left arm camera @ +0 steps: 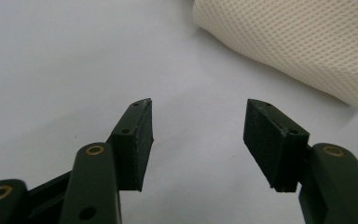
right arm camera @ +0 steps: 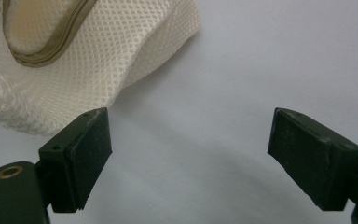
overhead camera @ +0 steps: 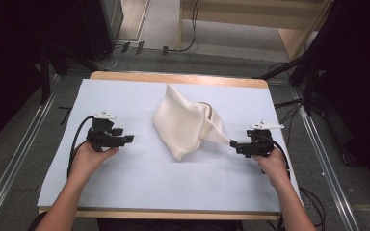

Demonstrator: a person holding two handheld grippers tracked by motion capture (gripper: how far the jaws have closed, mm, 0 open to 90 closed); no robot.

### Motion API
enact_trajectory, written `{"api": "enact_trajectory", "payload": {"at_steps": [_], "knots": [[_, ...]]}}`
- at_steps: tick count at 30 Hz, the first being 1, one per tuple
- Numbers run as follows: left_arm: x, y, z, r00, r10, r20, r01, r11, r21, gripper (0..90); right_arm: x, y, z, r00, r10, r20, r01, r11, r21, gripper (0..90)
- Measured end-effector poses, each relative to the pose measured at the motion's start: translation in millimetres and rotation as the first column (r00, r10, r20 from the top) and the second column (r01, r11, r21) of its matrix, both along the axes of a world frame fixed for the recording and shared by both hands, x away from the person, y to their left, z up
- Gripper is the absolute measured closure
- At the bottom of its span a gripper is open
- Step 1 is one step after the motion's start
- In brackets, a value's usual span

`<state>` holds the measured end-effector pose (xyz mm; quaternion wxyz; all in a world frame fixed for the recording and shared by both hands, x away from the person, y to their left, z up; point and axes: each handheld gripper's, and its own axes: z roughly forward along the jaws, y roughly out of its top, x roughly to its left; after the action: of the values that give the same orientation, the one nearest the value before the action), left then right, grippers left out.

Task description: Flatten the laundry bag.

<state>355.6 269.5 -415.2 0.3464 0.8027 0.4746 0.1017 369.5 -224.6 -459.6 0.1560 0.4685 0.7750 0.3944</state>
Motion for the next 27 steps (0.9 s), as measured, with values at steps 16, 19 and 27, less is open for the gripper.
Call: {"api": "enact_trajectory", "payload": {"at_steps": [16, 19, 27], "knots": [[7.0, 3.7, 1.6, 0.997, -0.016, -0.076, 0.012, 0.9988, -0.047, 52.6, -9.1, 8.3, -1.5, 0.999, 0.033, -0.029, -0.033, 0.999, -0.001, 13.7], [7.1, 5.1, 2.8, 0.9971, -0.015, -0.074, 0.011, 0.9985, -0.053, 53.3, -11.1, 6.0, -0.8, 0.9979, 0.055, -0.035, -0.055, 0.998, 0.013, 13.7], [10.3, 3.0, 1.1, 0.9956, -0.028, -0.089, 0.024, 0.999, -0.036, 46.5, -14.6, 1.4, 2.0, 0.9988, 0.041, -0.025, -0.041, 0.999, 0.01, 19.6]]}}
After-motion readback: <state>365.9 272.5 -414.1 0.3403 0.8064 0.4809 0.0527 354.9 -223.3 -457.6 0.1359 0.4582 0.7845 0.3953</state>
